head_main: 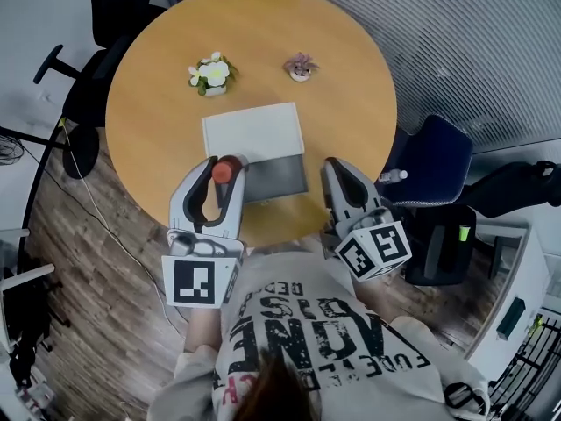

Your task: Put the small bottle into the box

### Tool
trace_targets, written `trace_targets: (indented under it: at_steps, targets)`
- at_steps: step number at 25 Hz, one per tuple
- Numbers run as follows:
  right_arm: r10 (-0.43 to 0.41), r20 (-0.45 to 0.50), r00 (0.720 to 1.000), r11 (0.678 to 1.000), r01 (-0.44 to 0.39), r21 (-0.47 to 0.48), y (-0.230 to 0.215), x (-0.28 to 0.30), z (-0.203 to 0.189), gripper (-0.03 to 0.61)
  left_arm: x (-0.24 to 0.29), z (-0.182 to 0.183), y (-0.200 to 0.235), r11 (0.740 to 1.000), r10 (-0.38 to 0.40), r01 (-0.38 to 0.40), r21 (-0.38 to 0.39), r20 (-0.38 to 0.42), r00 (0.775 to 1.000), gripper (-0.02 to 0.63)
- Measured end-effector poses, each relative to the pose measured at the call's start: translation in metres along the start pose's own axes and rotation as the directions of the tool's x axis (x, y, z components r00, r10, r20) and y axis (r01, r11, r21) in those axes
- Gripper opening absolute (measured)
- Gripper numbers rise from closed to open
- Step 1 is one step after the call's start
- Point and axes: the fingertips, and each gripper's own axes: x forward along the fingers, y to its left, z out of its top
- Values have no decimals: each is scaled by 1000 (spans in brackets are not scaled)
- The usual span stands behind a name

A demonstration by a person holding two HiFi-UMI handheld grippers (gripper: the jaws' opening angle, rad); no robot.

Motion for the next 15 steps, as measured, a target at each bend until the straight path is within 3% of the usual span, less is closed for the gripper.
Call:
trace_targets:
  at_steps: [4,8,15]
  targets:
    - [-24,-1,1000,1000,24,2,-4,-3,-1,15,10,-11,-4,1000,-22,22,1,-2,1000,150]
    - [-47,-5,999,999,47,5,-8,-4,-4,15,17,-37,-10,999,-35,34,-15,-76,996,150]
    - [-80,-12,997,997,80,9,-12,-7,-8,15,29,-79,-8,999,-38,39,10,-89,995,150]
